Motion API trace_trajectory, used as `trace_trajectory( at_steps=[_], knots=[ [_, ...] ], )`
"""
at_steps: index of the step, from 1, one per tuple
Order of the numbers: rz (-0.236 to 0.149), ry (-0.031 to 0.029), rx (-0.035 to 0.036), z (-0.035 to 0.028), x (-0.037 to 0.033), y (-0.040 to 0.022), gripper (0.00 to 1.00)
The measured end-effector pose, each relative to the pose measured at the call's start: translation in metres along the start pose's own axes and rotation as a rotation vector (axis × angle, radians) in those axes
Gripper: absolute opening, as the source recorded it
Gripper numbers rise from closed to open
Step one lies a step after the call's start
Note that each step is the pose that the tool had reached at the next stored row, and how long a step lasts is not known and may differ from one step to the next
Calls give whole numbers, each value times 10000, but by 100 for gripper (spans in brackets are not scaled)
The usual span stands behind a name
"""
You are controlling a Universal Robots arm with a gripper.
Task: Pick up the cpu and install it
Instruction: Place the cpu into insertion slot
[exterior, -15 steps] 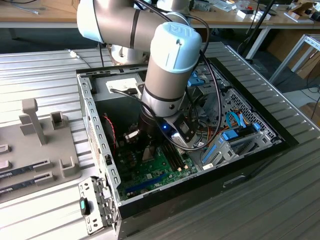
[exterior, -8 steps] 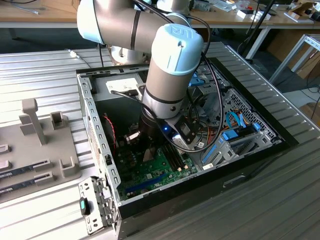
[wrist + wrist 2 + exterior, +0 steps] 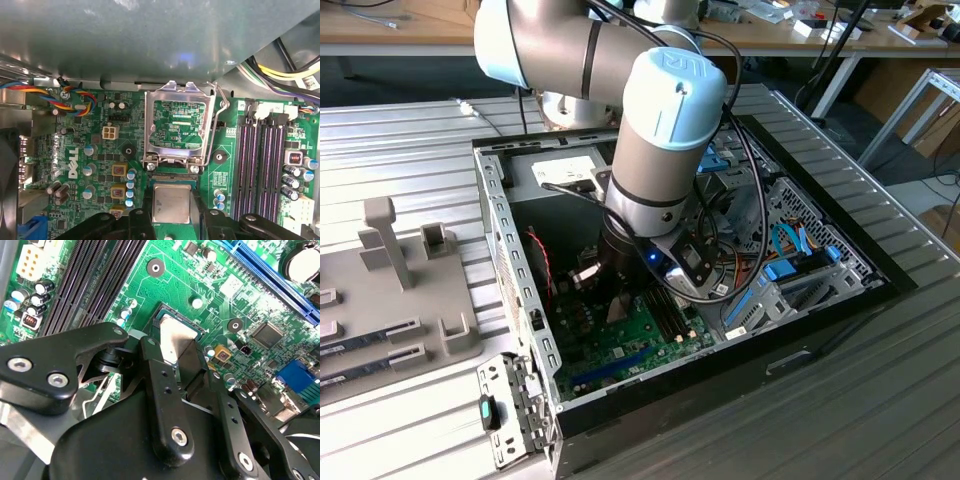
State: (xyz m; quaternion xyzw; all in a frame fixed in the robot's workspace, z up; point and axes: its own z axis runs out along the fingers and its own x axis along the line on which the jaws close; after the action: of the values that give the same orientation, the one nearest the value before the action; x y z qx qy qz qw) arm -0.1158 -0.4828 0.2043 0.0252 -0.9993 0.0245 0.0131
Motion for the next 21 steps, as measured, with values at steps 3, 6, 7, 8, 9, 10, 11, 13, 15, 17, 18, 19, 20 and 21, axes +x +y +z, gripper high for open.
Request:
trace_trajectory(
  at_steps=[3, 6, 7, 8, 9, 10, 11, 13, 15, 17, 18, 19, 20, 21],
  knots=[
    [-1, -1, -38, 2, 3, -1, 40],
    [-1, -2, -53, 6, 5, -12, 40],
    [-1, -3, -55, 9, 6, -18, 40],
    [0, -2, -54, 10, 6, -19, 40],
    [-1, -2, -56, 11, 6, -19, 40],
    [-1, -2, -59, 12, 6, -20, 40],
    [-1, -2, -70, 13, 6, -20, 40],
    [-3, -4, -101, 13, 5, -20, 40],
    [-4, -8, -177, 13, 5, -20, 40],
    [-2, -13, -249, 14, 4, -19, 40],
    [-1, -13, -269, 14, 2, -19, 40],
    [2, -14, -299, 14, -2, -19, 40],
    [8, -17, -354, 15, -9, -20, 40],
    [13, -19, -399, 15, -14, -20, 40]
  ],
)
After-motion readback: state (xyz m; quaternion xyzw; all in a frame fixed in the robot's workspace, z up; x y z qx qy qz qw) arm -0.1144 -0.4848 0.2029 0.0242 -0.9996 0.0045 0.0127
